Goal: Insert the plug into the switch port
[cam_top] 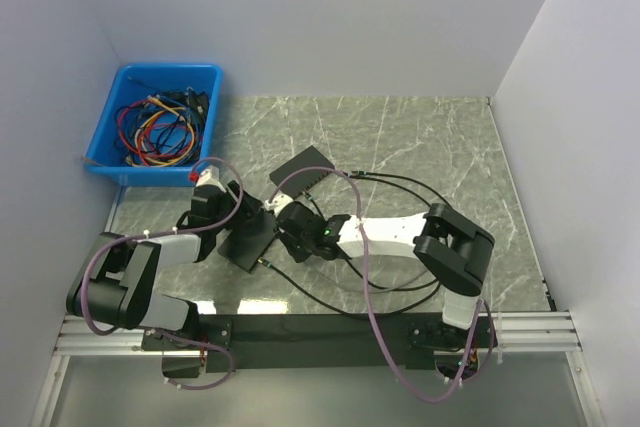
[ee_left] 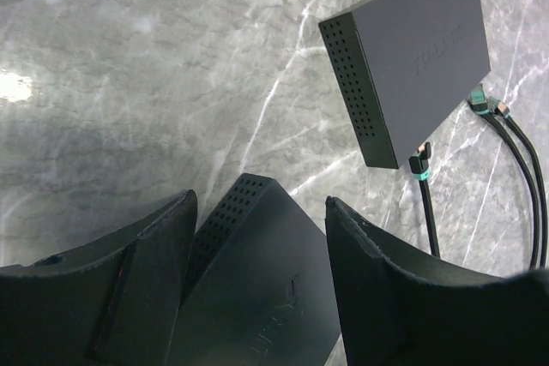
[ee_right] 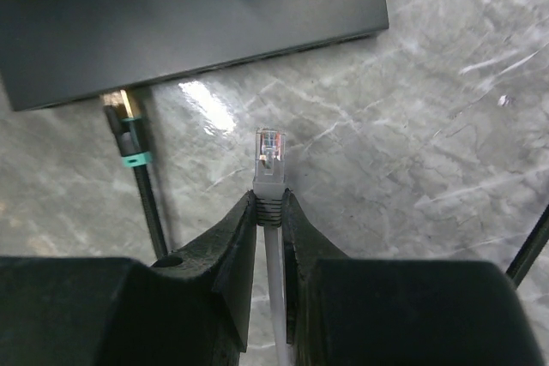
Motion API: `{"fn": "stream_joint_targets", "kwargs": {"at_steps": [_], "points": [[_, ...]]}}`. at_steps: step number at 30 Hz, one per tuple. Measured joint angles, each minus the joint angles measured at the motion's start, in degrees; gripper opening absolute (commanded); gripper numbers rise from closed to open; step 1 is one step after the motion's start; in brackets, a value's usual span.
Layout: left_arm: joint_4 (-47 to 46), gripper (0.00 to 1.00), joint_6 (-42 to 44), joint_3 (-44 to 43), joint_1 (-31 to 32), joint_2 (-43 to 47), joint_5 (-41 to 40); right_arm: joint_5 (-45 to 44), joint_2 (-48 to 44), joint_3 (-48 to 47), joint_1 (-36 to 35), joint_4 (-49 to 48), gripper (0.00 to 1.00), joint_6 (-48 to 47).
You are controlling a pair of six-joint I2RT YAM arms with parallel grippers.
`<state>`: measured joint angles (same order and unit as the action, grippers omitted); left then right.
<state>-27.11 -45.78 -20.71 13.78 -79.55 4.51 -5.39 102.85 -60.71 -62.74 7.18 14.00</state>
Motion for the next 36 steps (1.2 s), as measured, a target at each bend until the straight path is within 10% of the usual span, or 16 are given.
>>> {"fn": "stream_joint_targets", "kwargs": {"at_steps": [36], "points": [[-1.81, 0.63, 2.23, 0.22, 3.32, -0.96, -1.36, -1.29, 7.23, -8.37, 1.22, 5.81, 0.00, -0.24]]}}
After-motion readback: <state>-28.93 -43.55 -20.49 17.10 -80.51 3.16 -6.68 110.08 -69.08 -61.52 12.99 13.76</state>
